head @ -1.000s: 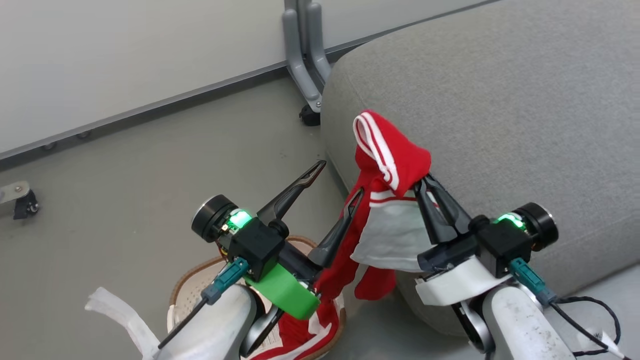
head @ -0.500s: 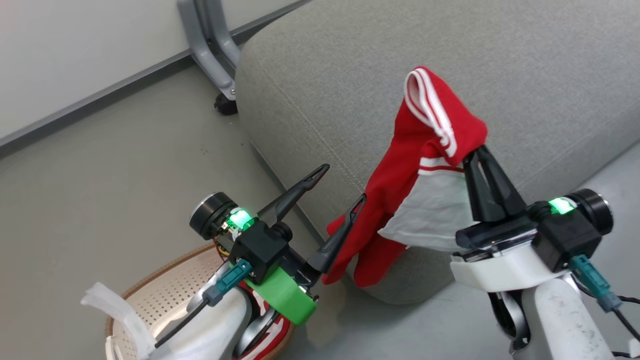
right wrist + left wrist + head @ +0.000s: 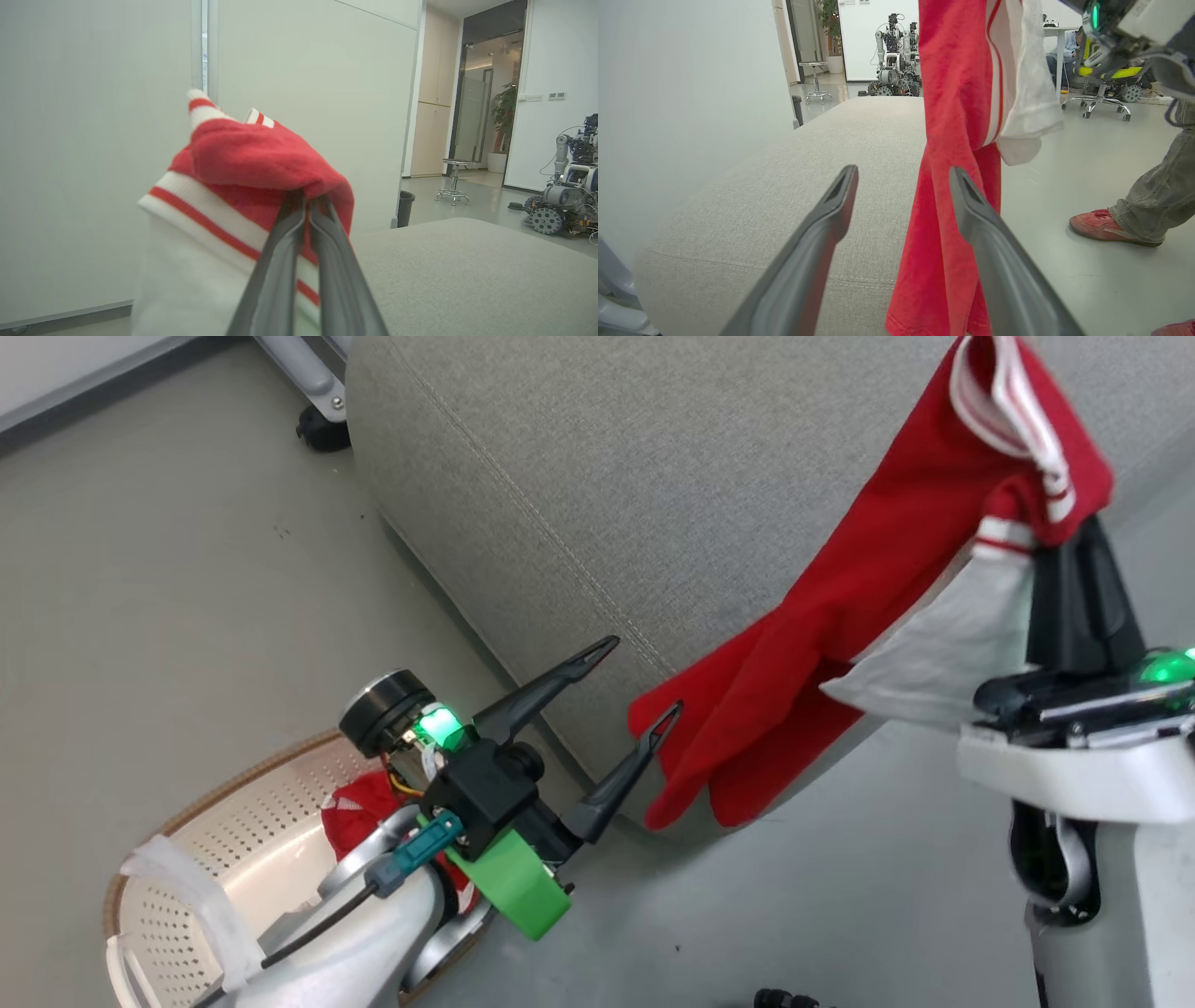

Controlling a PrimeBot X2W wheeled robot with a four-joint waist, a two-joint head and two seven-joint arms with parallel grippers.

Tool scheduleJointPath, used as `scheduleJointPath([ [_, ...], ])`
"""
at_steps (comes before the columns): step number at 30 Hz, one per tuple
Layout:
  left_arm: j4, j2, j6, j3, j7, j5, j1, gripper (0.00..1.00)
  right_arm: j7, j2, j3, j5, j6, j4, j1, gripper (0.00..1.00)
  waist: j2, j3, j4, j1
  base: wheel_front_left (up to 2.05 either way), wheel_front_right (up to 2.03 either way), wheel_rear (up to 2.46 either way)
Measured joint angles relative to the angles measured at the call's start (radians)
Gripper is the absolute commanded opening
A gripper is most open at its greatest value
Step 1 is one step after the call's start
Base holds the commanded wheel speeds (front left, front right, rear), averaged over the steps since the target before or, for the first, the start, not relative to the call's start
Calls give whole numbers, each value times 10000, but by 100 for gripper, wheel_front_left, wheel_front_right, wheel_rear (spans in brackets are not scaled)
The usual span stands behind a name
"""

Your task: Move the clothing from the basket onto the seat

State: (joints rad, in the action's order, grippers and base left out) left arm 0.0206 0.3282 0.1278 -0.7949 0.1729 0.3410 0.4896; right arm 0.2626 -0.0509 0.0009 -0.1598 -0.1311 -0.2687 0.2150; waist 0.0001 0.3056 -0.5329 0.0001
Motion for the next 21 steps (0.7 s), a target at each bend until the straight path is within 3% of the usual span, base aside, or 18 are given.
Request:
scheduleJointPath([
  [6,-706,474,0,-190,-341,-6,486,100,2,0,-917,-31,-6,-40,2036,0,0,932,74,0,0,0,0],
  [15,-1503,1080,10,-851,-449,84,1778,100,2,-19,-2911,991,-6,539,5709,0,0,2511,775,2,0,0,0],
  [21,-1783,1333,10,-1258,-393,94,2591,100,2,-1150,-3965,978,-6,1292,7407,0,0,3527,1340,1,0,0,0],
])
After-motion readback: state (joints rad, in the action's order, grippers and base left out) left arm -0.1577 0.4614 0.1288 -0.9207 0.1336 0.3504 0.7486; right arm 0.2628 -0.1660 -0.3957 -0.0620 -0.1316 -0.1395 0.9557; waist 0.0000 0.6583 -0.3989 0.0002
